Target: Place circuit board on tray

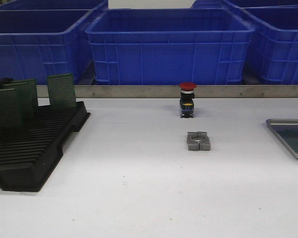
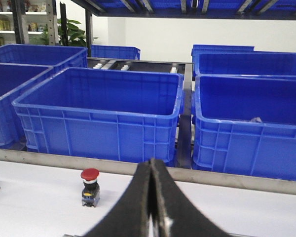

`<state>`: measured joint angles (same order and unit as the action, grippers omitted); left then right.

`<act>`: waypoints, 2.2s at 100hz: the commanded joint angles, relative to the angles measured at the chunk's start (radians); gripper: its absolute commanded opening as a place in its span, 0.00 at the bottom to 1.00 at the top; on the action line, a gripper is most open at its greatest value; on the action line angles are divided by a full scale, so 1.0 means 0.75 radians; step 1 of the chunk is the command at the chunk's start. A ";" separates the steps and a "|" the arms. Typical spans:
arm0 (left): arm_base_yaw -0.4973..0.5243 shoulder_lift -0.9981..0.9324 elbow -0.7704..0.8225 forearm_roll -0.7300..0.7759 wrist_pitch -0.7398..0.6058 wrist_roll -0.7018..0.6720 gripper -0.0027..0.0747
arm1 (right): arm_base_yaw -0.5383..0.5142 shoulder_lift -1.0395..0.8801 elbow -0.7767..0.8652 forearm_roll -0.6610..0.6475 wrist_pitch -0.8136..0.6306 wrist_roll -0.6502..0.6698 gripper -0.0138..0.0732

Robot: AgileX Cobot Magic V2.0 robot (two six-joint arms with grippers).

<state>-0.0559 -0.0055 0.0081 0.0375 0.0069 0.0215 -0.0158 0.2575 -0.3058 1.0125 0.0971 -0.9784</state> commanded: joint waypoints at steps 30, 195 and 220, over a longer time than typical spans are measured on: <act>0.000 -0.047 -0.002 -0.001 -0.100 -0.011 0.01 | 0.002 0.010 -0.037 -1.093 -0.044 1.121 0.08; 0.000 -0.047 -0.002 -0.001 -0.100 -0.011 0.01 | 0.002 -0.386 0.425 -1.447 -0.271 1.450 0.08; 0.000 -0.047 -0.002 -0.001 -0.100 -0.011 0.01 | 0.002 -0.386 0.425 -1.447 -0.270 1.450 0.08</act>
<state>-0.0559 -0.0055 0.0081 0.0375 0.0069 0.0215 -0.0158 -0.0105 0.0250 -0.0665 -0.0206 0.1083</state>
